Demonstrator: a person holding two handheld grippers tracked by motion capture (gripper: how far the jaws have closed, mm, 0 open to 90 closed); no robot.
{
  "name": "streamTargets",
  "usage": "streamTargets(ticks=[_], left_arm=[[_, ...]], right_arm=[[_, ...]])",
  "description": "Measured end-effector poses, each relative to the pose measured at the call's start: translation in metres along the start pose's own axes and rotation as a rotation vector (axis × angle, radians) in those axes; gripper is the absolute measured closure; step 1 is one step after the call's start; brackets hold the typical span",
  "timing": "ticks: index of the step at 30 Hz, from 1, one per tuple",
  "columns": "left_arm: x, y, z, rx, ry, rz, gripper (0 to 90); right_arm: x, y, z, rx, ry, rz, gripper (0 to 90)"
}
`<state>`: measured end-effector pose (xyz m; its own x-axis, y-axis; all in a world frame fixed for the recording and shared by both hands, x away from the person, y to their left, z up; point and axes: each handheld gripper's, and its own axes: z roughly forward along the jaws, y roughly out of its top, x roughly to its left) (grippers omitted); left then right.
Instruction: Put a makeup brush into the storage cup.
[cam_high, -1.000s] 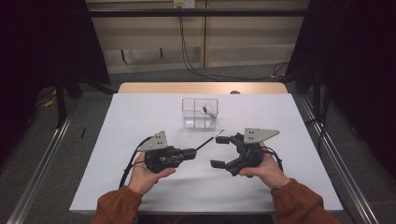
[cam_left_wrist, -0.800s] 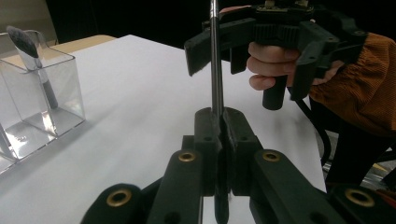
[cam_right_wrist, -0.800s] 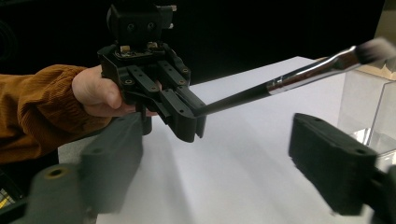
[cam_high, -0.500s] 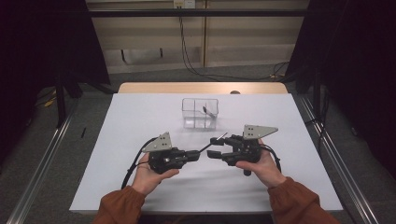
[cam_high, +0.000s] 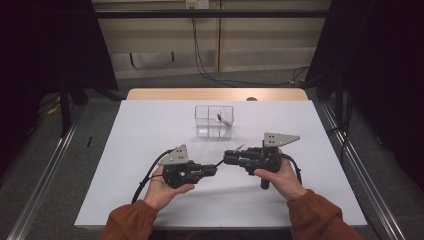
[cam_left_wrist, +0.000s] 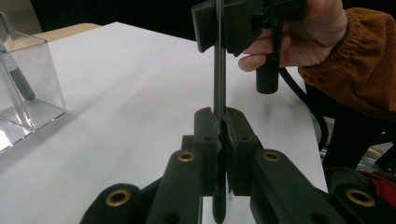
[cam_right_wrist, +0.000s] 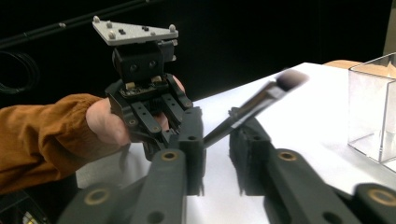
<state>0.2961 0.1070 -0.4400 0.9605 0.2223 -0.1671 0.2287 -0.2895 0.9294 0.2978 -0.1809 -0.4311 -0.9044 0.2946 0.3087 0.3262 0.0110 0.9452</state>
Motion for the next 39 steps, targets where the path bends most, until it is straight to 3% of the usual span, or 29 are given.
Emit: streamTargets(ticks=[10,19,28,32,39], left_arm=[[-0.001,-0.004,0.006,0.022,0.011,-0.007,80.4],[-0.002,-0.004,0.007,0.025,0.043,-0.018,63.6],[-0.003,-0.001,0.0,0.005,0.113,-0.029,37.1],[-0.005,-0.001,-0.003,-0.002,0.131,-0.03,27.7],[-0.011,-0.001,-0.01,-0.01,0.149,-0.044,20.0]], right_arm=[[-0.001,0.0,0.001,0.006,0.053,0.049,86.0],[-0.002,0.003,-0.003,0.003,0.046,0.055,86.1],[-0.003,0.004,-0.007,0.014,0.036,0.045,86.2],[-0.004,0.006,-0.009,0.043,0.035,0.043,86.1],[-0.005,0.009,-0.014,0.092,0.021,0.033,86.1]])
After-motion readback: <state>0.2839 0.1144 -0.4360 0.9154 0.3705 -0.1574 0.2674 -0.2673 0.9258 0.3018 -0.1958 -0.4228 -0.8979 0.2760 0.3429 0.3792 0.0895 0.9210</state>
